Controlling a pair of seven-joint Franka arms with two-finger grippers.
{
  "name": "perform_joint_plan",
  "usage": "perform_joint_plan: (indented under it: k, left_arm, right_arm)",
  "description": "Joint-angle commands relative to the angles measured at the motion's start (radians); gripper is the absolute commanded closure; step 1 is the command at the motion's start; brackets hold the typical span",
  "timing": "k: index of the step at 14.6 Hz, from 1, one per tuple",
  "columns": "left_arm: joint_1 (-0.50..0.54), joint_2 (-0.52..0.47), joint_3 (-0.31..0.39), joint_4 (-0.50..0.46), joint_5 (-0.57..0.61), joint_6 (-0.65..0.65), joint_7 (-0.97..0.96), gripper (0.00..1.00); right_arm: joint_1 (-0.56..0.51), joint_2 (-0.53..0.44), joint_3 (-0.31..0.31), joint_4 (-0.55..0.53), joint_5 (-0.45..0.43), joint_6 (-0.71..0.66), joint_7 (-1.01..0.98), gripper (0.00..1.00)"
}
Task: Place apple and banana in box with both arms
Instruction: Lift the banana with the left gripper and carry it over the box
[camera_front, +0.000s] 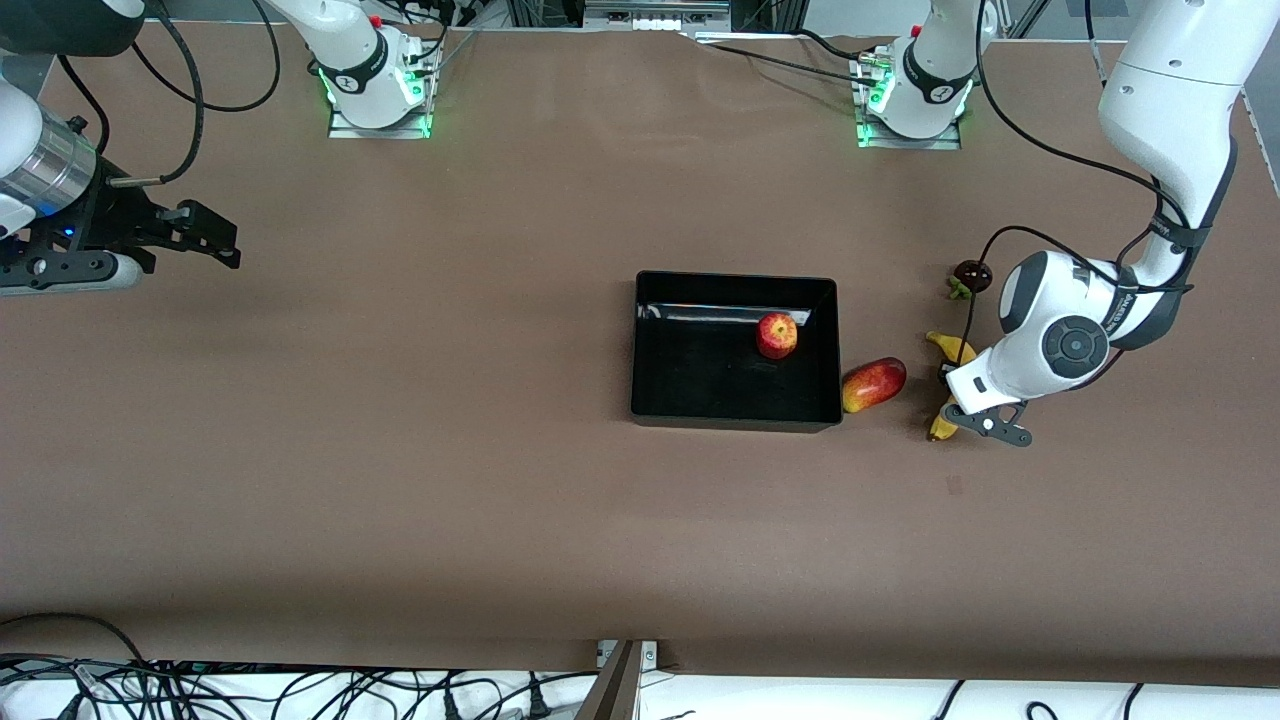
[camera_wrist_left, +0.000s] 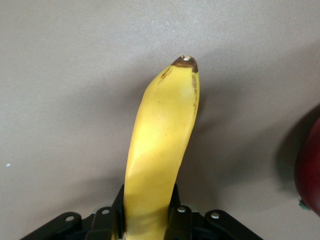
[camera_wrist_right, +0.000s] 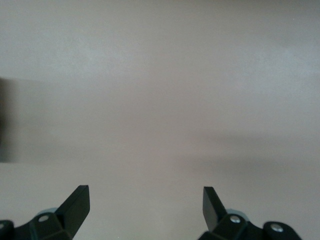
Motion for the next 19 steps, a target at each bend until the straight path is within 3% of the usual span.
perform_joint_plan:
  k: [1,5,8,12,19]
  left_arm:
    - [0.003,-0.091,-0.034,0.052,0.019,-0.155,0.006,1.00]
    - [0.000,-0.109,-0.219,0.238,0.003,-0.419,-0.085,1.00]
    - [-0.074,-0.083,-0.355,0.301,0.003,-0.438,-0.410,1.00]
    - [-0.325,0.053,-0.353,0.417,0.005,-0.430,-0.809,1.00]
    - [-0.382,0.220,-0.353,0.421,0.006,-0.320,-0.863,1.00]
  right_arm:
    - [-0.012,0.006,0.013,0.018,-0.007,-0.001,0.002,0.00]
    - [-0.012,0.006,0.013,0.018,-0.007,-0.001,0.002,0.00]
    - [-0.012,0.006,0.013,0.018,-0.007,-0.001,0.002,0.00]
    - [-0.013,0.006,0.013,0.018,-0.005,-0.001,0.002,0.00]
    - [-0.013,0.006,0.013,0.017,-0.007,-0.003,0.002,0.00]
